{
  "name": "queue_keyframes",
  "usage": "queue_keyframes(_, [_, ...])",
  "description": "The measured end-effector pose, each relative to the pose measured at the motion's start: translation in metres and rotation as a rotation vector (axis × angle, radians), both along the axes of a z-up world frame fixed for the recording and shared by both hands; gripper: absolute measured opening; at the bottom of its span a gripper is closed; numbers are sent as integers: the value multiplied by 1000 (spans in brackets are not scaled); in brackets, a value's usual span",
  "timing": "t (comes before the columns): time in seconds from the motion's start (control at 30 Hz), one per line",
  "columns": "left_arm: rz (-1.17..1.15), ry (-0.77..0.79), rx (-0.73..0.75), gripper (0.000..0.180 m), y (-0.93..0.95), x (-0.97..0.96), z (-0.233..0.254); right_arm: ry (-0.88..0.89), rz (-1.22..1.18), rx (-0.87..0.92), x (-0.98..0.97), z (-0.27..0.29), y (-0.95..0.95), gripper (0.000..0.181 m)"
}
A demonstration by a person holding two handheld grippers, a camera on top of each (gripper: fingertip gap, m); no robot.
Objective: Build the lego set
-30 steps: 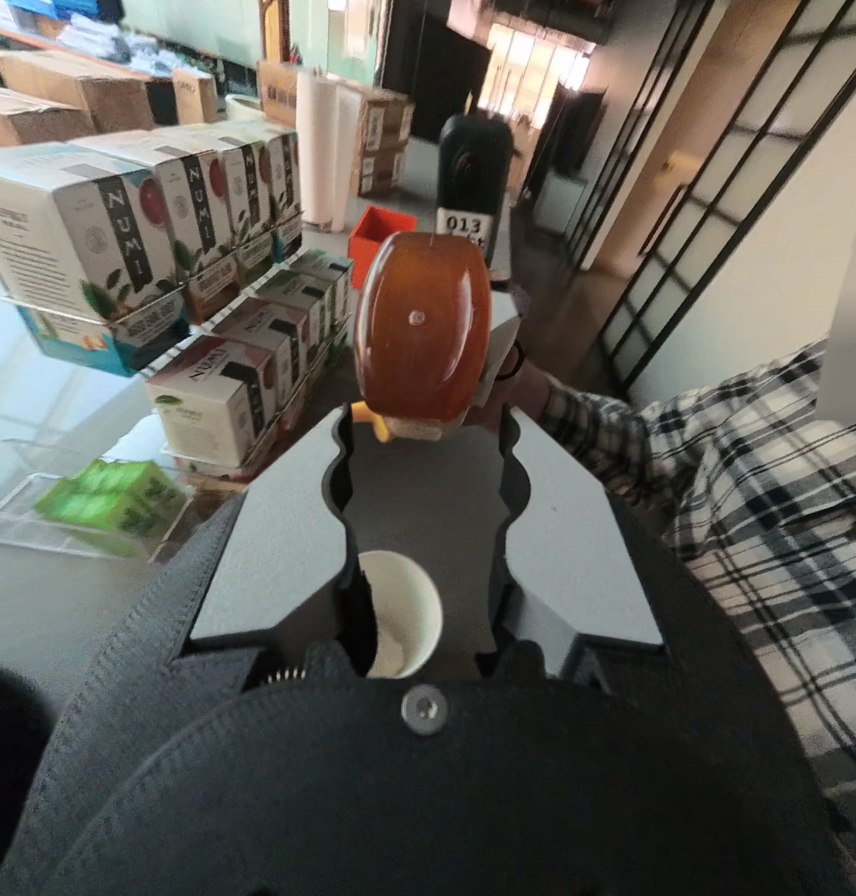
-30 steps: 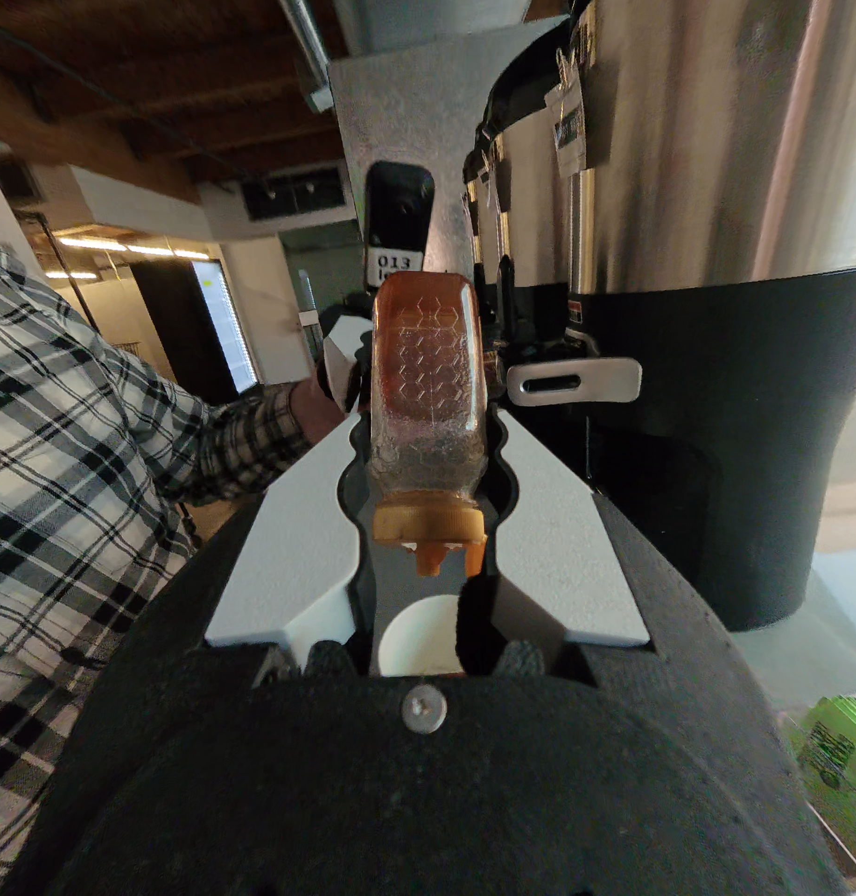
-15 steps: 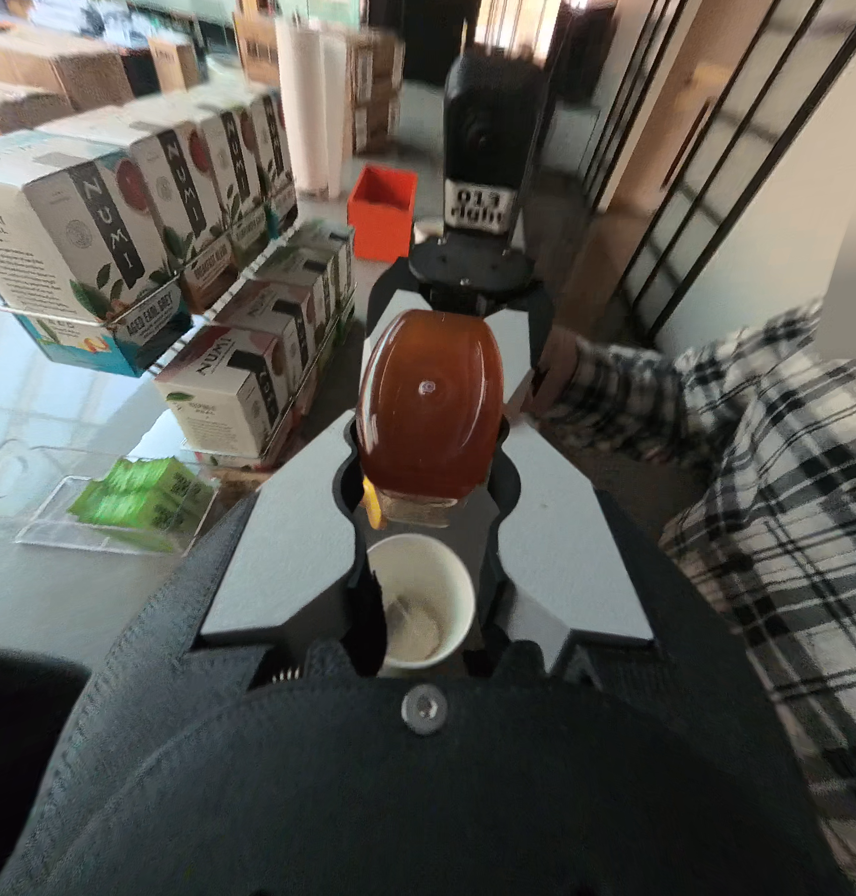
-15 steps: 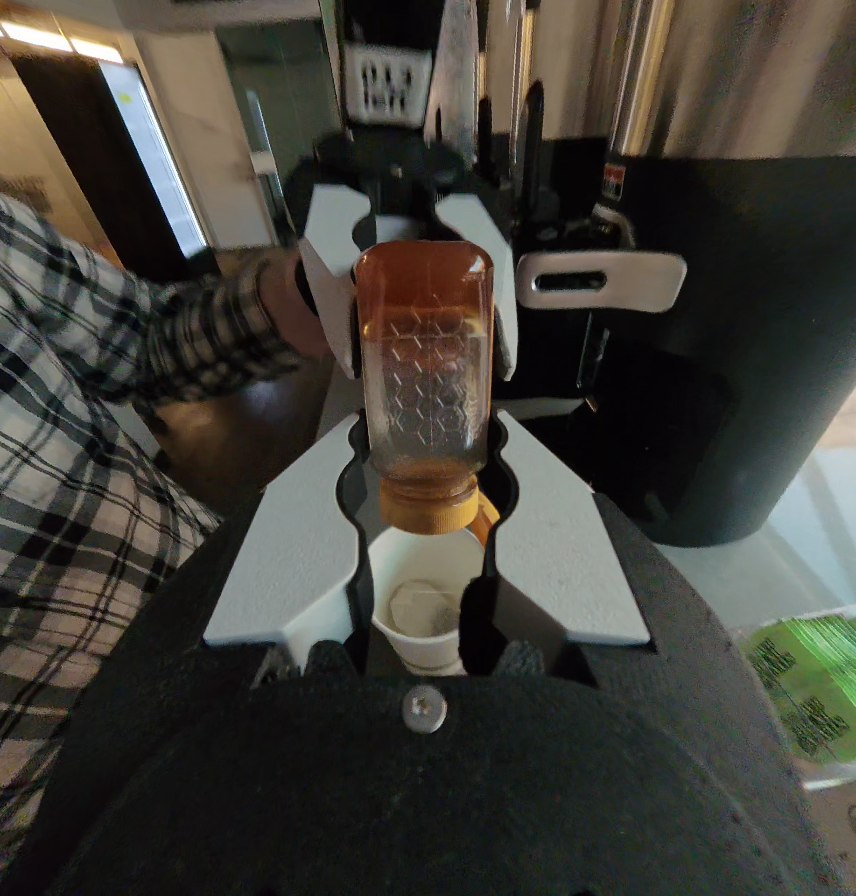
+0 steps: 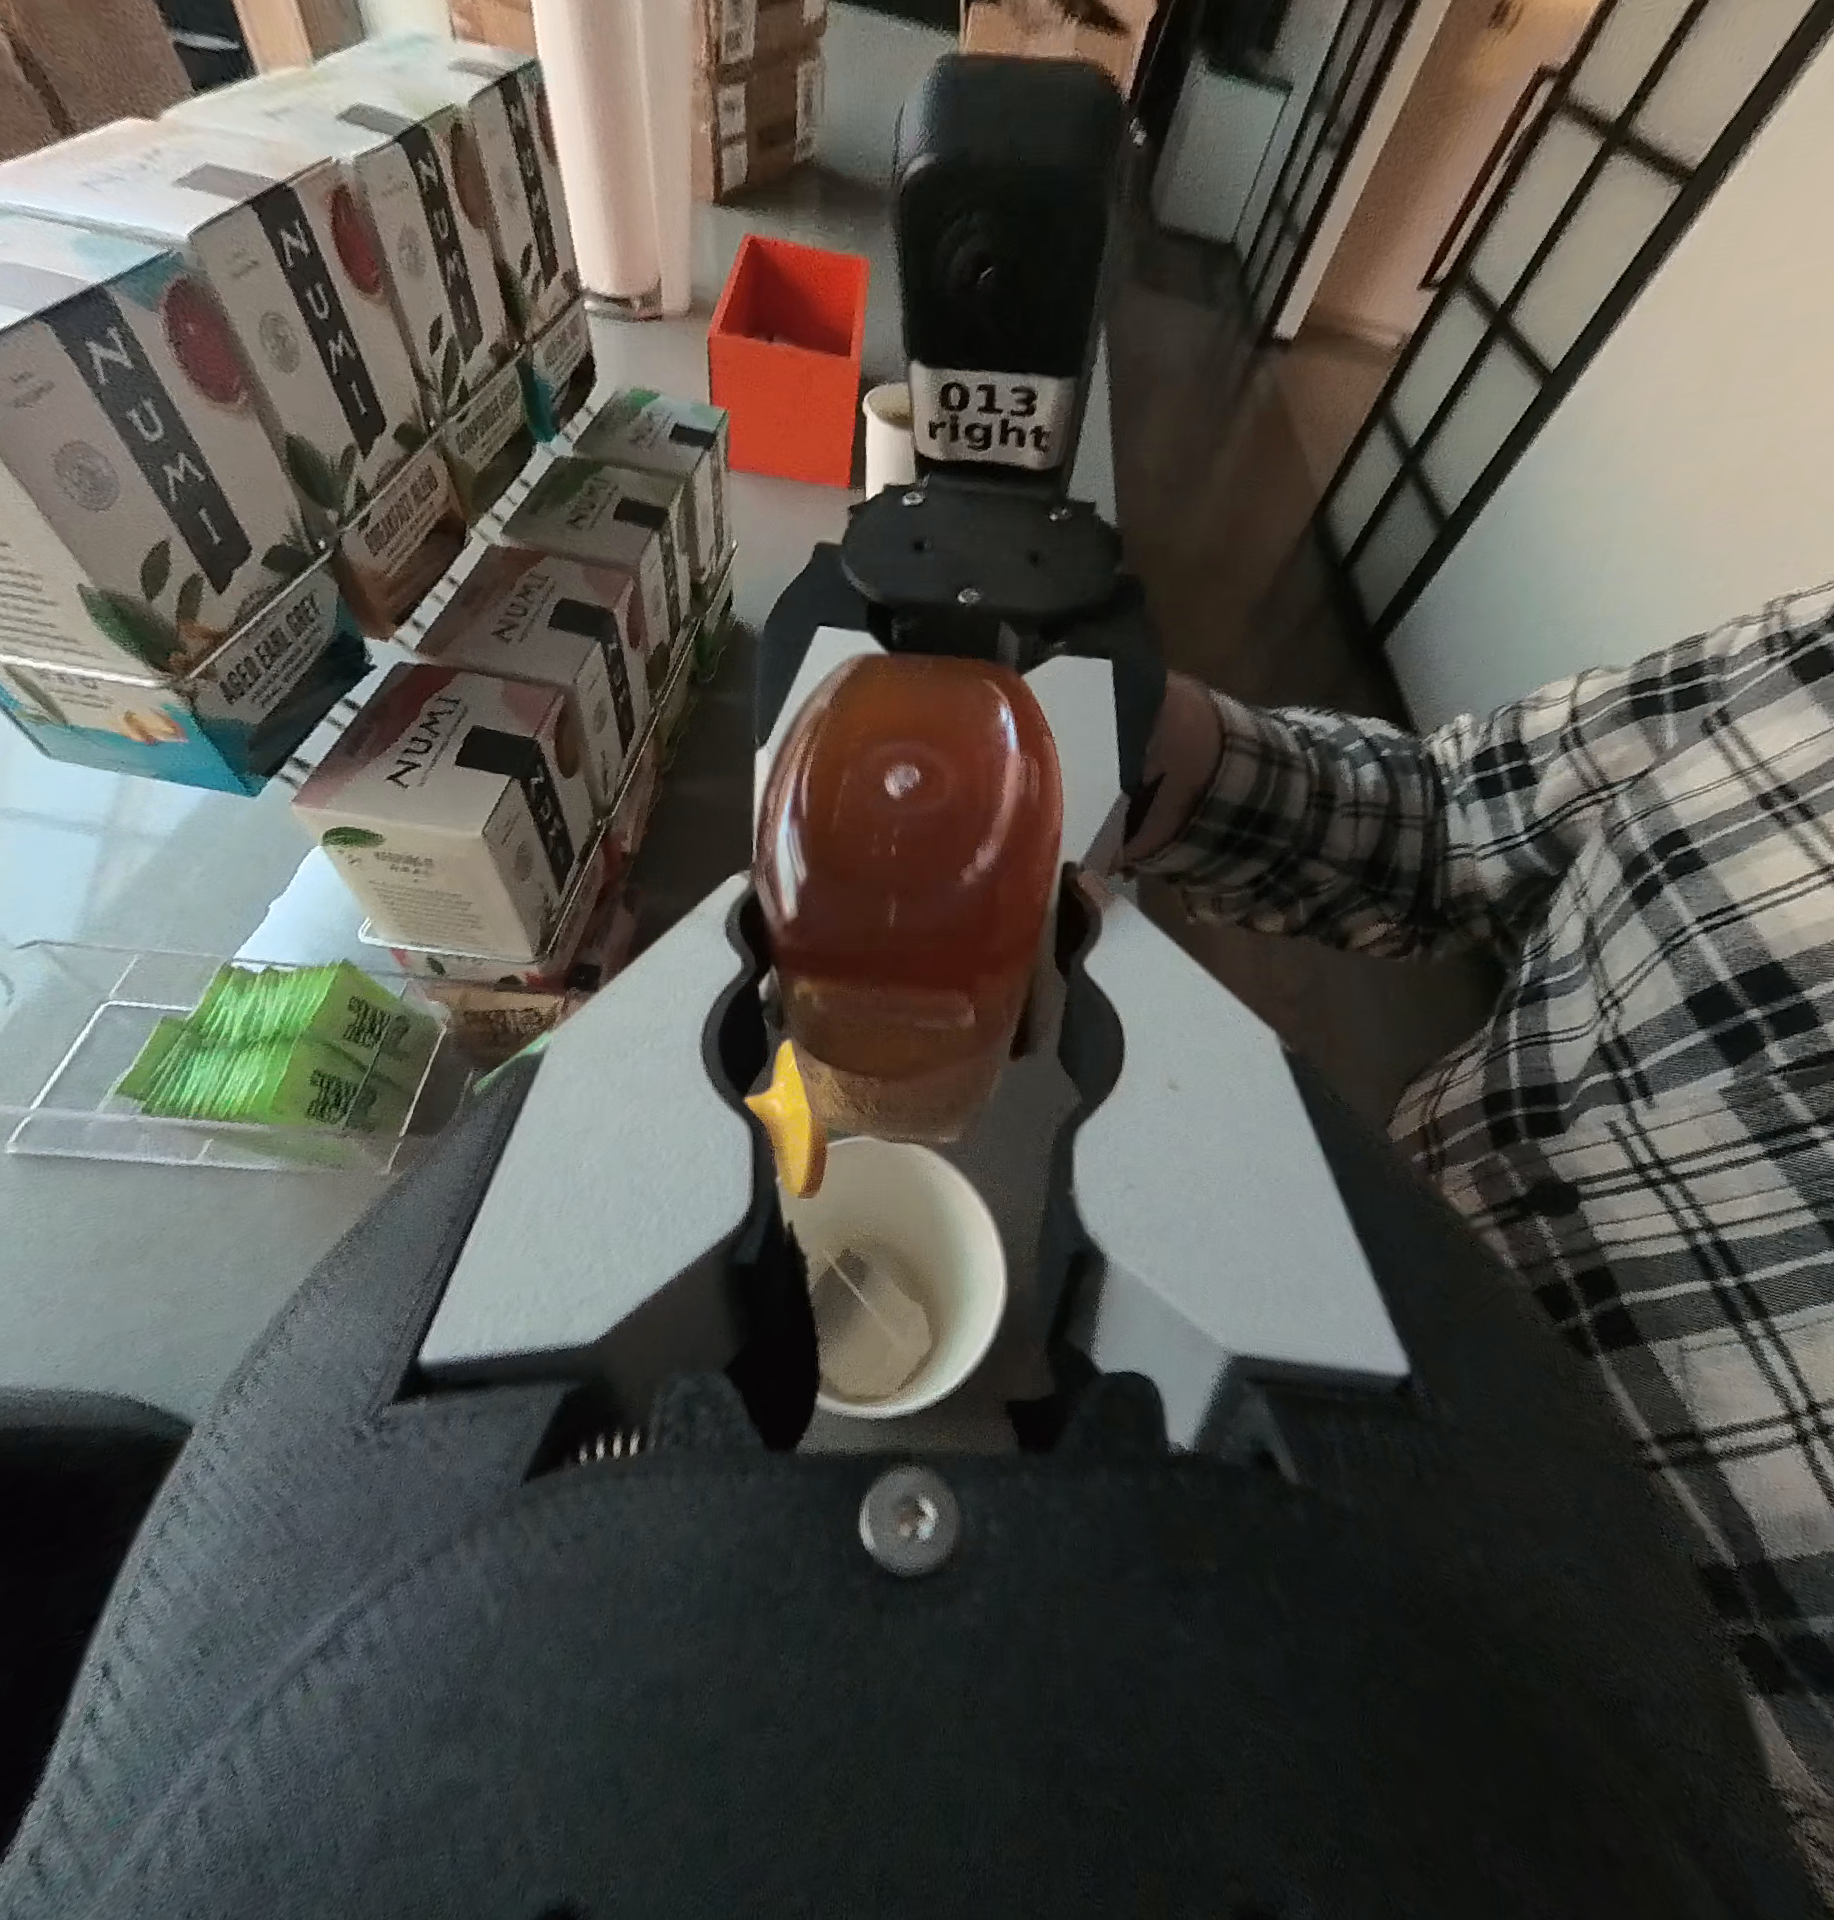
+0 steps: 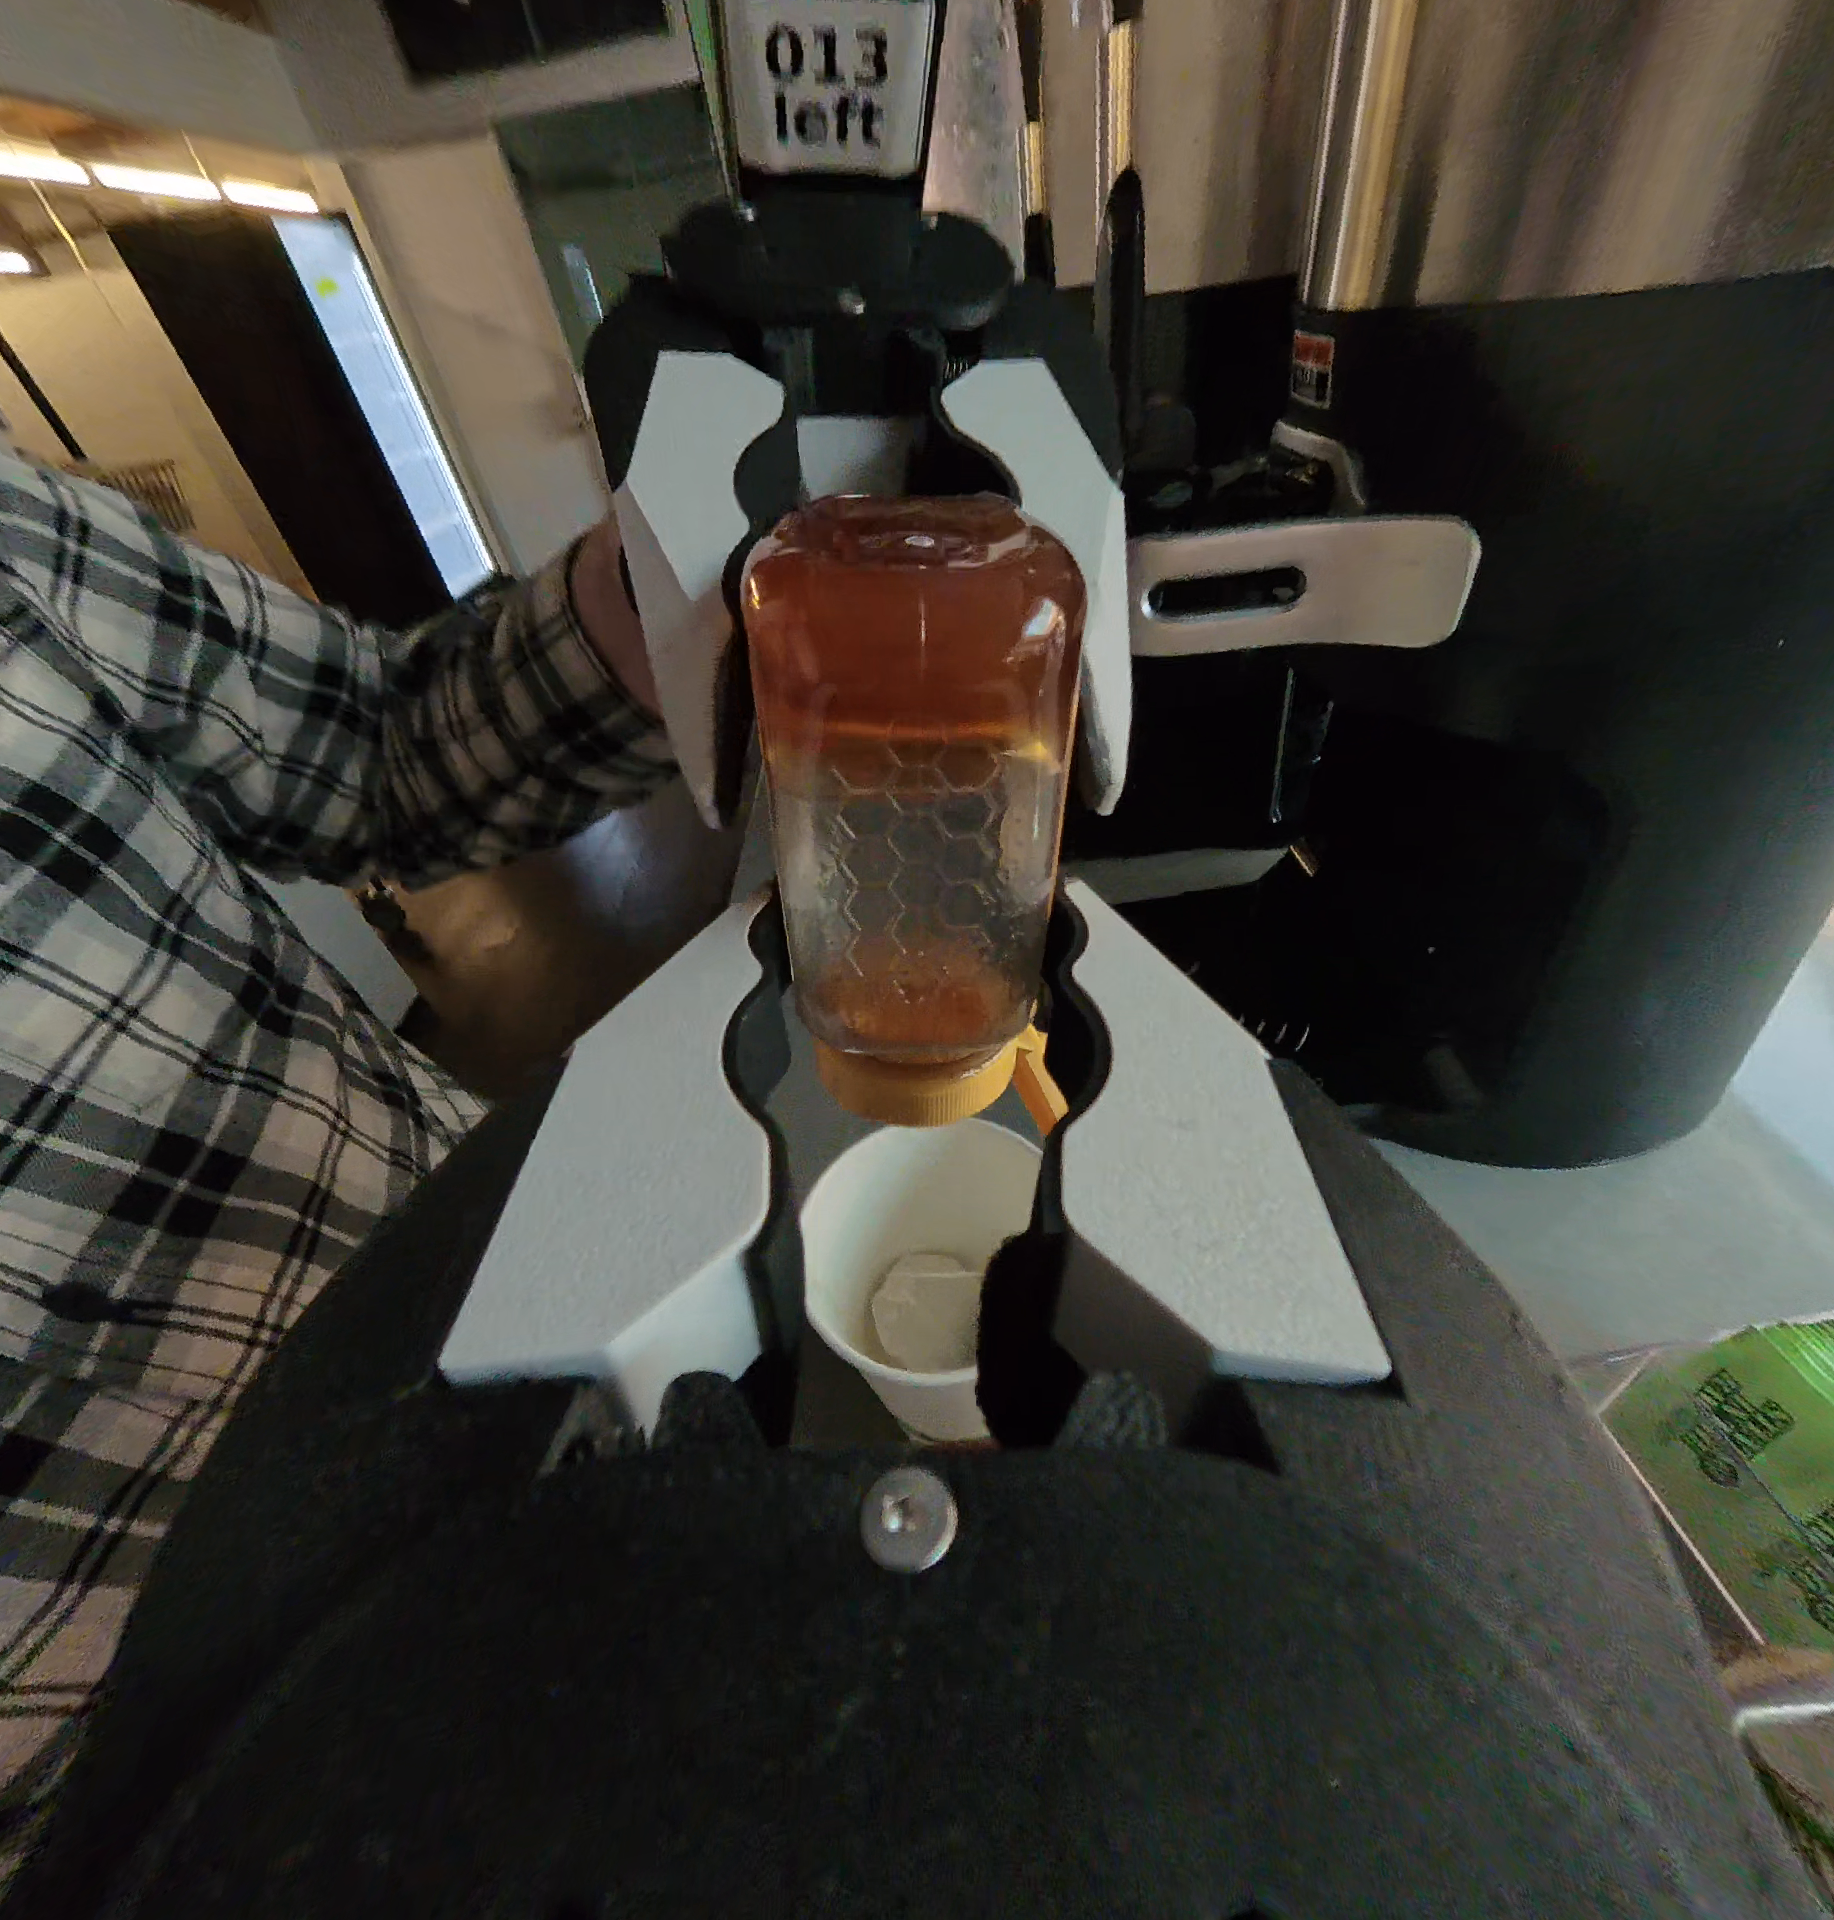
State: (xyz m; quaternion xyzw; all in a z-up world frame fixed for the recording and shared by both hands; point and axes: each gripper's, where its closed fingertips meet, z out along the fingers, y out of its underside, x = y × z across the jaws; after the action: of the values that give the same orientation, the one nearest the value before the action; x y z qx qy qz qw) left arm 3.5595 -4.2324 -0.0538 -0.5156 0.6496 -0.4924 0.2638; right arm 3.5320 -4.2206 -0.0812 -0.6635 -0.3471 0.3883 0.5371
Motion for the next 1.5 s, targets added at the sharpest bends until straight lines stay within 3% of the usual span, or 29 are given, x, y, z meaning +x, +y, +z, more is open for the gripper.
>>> queue_keyframes(0.1, [-2, -66, -94, 60, 2, -6, 3, 49, -10, 2, 5, 5, 0, 45])
queue_keyframes(0.2, [-39, -116, -186, 53, -4, -8, 3, 45, 17, 9, 1, 4, -5, 46])
queue_keyframes(0.43, [-24, -153, -101, 47, -6, -6, 1, -27, 6, 20, -6, 4, -5, 47])
queue_keyframes(0.53, [-47, -234, 50, 46, -26, -11, 26, -81, -15, 153, -9, 28, -22, 47])
queue_keyframes(0.6, [-25, -212, 108, 46, -25, -9, 25, -133, -25, 146, -9, 27, -20, 47])
queue_keyframes(0.73, [-7, -204, -19, 44, -10, -8, 4, -188, -18, 40, -8, 3, -8, 46])
queue_keyframes(1.03, [-13, -163, -87, 47, -9, -12, 1, -114, -3, 11, -8, 9, -7, 48])
queue_keyframes(1.5, [14, -201, -74, 42, -4, -9, -6, -143, -36, -10, -2, 2, -2, 42])
